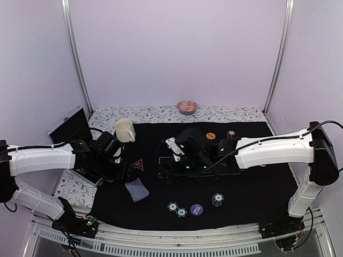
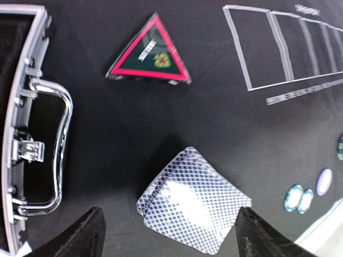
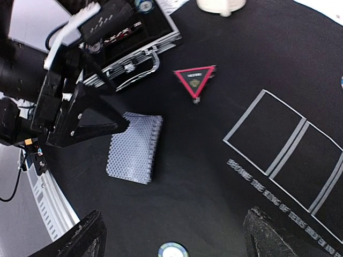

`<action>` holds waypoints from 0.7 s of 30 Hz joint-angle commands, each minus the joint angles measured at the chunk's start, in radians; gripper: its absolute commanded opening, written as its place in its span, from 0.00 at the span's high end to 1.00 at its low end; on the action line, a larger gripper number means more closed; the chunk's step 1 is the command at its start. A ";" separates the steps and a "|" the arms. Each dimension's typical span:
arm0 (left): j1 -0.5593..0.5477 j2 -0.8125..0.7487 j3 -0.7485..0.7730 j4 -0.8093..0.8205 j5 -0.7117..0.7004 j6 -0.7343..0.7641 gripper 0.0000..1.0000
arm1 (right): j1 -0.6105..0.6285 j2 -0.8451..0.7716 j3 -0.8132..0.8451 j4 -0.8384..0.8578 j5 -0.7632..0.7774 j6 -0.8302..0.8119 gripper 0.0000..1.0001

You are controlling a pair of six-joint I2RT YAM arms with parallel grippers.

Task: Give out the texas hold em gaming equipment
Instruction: Pick up the poker card from the poker table mat.

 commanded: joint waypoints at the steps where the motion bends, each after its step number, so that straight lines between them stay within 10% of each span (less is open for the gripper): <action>1: 0.013 -0.081 -0.025 0.015 -0.003 0.052 0.13 | 0.065 0.092 0.108 -0.091 0.093 0.035 0.03; 21: 0.117 -0.362 -0.037 -0.060 -0.045 0.088 0.08 | 0.192 0.466 0.428 -0.122 0.169 -0.013 0.01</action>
